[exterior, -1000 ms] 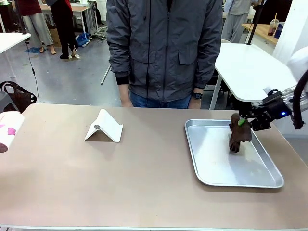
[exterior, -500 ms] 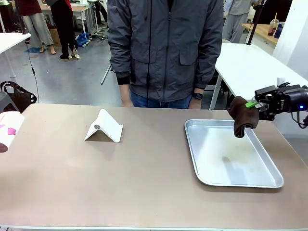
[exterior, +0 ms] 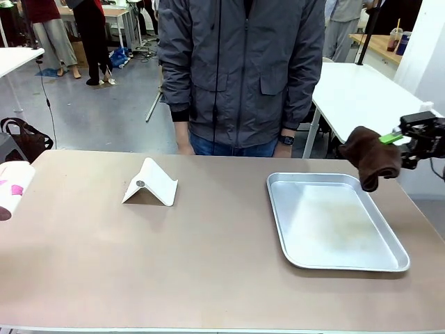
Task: Clean the surface of the table.
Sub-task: Clean the area not pointed to by the person.
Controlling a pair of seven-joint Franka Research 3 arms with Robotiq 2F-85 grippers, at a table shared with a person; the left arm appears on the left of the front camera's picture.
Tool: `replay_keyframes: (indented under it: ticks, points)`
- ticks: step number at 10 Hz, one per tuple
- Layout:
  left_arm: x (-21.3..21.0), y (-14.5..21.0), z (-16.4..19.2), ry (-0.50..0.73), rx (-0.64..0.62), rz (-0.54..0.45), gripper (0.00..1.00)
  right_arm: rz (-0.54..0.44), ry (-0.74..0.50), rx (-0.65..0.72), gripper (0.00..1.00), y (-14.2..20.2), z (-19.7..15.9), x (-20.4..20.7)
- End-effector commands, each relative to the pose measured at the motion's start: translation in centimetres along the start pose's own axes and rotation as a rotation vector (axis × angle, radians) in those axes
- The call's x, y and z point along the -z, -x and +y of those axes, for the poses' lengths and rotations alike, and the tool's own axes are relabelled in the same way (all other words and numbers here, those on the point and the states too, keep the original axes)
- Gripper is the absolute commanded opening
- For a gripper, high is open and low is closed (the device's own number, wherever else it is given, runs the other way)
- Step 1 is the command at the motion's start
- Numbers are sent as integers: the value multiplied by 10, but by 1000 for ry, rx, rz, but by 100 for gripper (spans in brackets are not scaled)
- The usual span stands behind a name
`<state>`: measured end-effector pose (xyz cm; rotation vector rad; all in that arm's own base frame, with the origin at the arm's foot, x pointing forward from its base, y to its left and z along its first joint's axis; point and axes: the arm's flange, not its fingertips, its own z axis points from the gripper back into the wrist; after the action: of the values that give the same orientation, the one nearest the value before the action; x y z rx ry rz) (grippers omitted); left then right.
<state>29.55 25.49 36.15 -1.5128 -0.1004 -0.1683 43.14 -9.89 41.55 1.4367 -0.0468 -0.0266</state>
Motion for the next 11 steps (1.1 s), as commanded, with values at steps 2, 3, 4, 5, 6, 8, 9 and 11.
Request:
replay_keyframes:
  ticks: [2, 3, 4, 5, 6, 8, 9, 11]
  points:
    - [-2, -1, -8, 13, -4, -11, 22, -17, 26, -6, 17, 32, 15, -39]
    - [-2, -1, -8, 13, -4, -11, 22, -21, 9, -9, 17, 38, 14, -49]
    - [-2, -1, -8, 13, -4, -11, 22, -44, 13, 1, 17, 41, 11, -56]
    - [-2, -1, -8, 13, -4, -11, 22, -55, 5, 0, 17, 45, 7, -63]
    - [-2, -1, -8, 13, -4, -11, 22, -66, -1, 3, 17, 47, 4, -66]
    - [-2, -1, -8, 13, -4, -11, 22, -63, 19, 10, 17, 42, 5, -66]
    - [-2, -1, -8, 13, -4, -11, 22, -63, 19, 10, 17, 42, 5, -66]
    - [-2, -1, -8, 13, -4, -11, 22, -63, 19, 10, 17, 42, 5, -66]
